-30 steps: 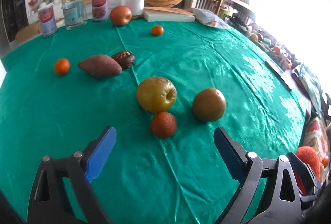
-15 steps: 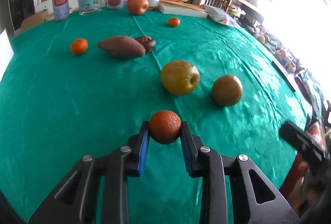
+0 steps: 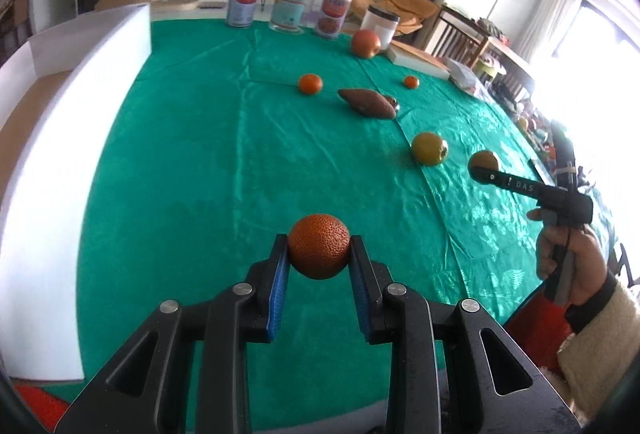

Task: Organize fruits
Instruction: 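Grasp the small red orange with the left tool while the right tool grasps the brown round fruit, then carry both fruits over the cardboard box and open both tools to drop them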

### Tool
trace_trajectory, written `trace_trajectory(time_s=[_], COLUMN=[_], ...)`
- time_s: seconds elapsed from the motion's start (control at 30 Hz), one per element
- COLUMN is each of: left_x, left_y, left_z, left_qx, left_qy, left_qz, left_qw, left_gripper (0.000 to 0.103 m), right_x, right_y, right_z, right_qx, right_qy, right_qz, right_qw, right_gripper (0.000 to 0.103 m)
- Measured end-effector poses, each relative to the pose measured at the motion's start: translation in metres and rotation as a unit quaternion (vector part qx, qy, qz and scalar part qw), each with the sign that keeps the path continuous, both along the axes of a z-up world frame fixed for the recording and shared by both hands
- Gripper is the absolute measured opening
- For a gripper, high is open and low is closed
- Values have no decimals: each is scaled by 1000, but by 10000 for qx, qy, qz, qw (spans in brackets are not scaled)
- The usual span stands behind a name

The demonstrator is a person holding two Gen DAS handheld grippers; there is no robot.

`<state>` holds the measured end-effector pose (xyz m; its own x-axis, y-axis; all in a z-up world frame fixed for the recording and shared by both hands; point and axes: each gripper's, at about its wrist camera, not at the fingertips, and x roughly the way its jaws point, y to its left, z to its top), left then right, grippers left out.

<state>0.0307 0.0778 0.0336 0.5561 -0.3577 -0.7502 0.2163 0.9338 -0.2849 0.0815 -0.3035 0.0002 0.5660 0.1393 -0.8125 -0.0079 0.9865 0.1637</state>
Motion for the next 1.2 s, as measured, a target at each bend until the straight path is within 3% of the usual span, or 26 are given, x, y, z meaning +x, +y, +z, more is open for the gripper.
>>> trace_trajectory(time_s=[0.07,0.17,0.27,0.4,0.47,0.6,0.67,0.77,0.83,0.9,1.07,1.13,1.2], left_x=[-11,-21,-20,-3,1,10,16,24,26,23,11,7,4], left_y=[27,79,144,221,244,251,253,255,253,255,245,229,201], left_z=[21,50,64,42,23,-1,-12,-21,-19,-10,37,53,65], left_qx=[-158,-96,10,295,256,319,316,429,460,550,723,695,660], left_qy=[-102,-402,-501,10,343,654,810,918,889,718,-106,-401,-619], left_qz=[182,725,1476,2482,2771,2741,2773,2844,2884,2995,3225,3138,2870], left_qw=[9997,9965,9878,9683,9599,9589,9568,9533,9523,9498,9437,9461,9536], left_gripper=[29,29,29,29,29,30,30,31,41,62,83,87,90], right_x=[-8,-11,-7,1,3,15,23,35,47,55,54,44,33], right_y=[21,82,171,303,363,454,482,506,511,508,455,422,386], right_z=[22,54,77,91,94,83,72,57,55,65,119,136,139], right_qx=[115,390,776,1085,952,481,223,-60,-92,74,780,766,671], right_qy=[-167,-300,-257,-95,-76,24,124,298,353,207,-491,-835,-1062], right_qz=[309,1104,2103,3295,3777,4299,4351,4262,4127,3963,3610,3513,3369], right_qw=[9993,9927,9742,9378,9210,9016,9000,9041,9101,9179,9280,9294,9331], right_gripper=[48,48,48,48,48,48,48,49,50,55,68,75,84])
